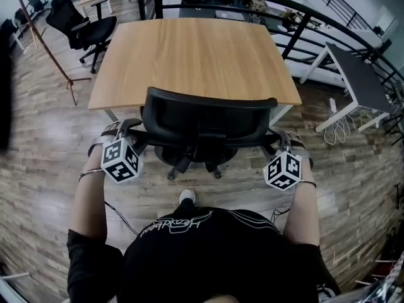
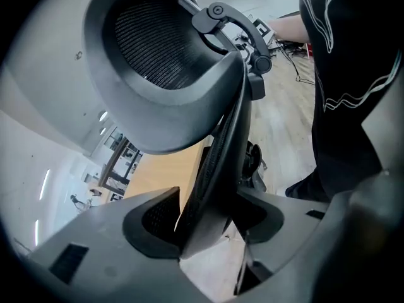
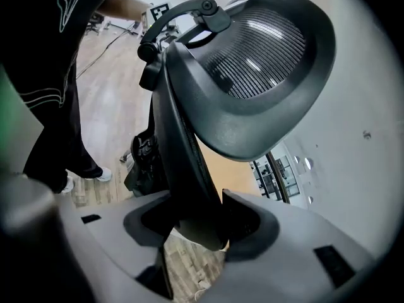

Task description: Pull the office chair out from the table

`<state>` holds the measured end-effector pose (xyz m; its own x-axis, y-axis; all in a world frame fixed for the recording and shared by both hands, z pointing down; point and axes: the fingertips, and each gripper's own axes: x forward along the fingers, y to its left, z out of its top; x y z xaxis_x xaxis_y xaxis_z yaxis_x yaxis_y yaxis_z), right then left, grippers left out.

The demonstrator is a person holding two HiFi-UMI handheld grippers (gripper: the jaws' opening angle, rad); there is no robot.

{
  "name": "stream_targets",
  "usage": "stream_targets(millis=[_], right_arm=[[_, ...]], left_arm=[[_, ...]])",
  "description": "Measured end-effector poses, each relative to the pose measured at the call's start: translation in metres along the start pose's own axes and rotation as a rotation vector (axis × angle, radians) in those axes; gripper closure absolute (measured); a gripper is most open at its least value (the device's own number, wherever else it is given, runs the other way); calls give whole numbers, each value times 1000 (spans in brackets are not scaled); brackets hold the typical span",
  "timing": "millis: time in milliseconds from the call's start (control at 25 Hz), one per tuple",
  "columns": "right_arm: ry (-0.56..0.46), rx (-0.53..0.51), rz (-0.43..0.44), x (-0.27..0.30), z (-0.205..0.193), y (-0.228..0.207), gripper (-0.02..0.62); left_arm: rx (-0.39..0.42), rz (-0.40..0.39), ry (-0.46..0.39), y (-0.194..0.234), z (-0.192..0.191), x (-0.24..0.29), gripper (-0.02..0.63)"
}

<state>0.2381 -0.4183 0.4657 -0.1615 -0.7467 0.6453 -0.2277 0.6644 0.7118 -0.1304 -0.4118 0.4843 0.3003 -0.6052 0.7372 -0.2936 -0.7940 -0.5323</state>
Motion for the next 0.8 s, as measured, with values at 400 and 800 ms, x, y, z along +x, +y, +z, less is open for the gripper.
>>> stream_targets(millis=[400, 800], right_arm=[[-19, -17, -17, -33, -15, 25, 357], [-33, -25, -41, -74, -25, 64, 357]], left_arm=[[-51, 29, 23, -45, 8, -25, 380], [-84, 79, 41, -93, 10, -52, 368]])
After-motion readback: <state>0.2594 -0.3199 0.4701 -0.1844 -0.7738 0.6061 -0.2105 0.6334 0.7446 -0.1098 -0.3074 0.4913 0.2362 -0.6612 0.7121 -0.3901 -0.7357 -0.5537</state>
